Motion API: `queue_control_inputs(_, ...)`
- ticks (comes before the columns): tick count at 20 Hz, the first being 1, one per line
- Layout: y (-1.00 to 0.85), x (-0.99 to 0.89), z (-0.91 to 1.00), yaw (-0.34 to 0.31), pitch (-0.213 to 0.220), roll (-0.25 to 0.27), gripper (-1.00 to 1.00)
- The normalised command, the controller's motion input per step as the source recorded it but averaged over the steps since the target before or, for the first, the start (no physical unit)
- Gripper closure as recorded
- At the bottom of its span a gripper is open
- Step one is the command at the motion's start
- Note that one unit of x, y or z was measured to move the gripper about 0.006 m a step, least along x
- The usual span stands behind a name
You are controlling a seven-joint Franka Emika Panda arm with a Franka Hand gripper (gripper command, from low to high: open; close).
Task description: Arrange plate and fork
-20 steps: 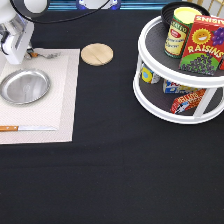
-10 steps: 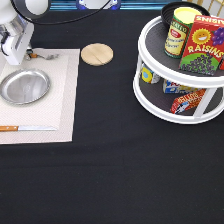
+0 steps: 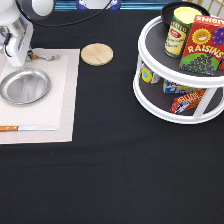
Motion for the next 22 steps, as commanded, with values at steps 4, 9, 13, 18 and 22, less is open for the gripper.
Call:
queue_control_inputs(4,0.09,-0.24,0.01,0.078,0.000,-0.032,1.00)
queue_control_inputs(9,0.01,-0.27,0.02,0.112,0.000,0.001,1.00)
queue_control_inputs(13,-0.01,-0.13,0.07,0.073,0.001,0.002,1.00)
queue_control_inputs(18,-0.04,0.08,0.14,0.109,0.003,0.005,-1.00)
queue_control_inputs(22,0.00,0.09,0.23,0.074,0.021,0.000,-1.00)
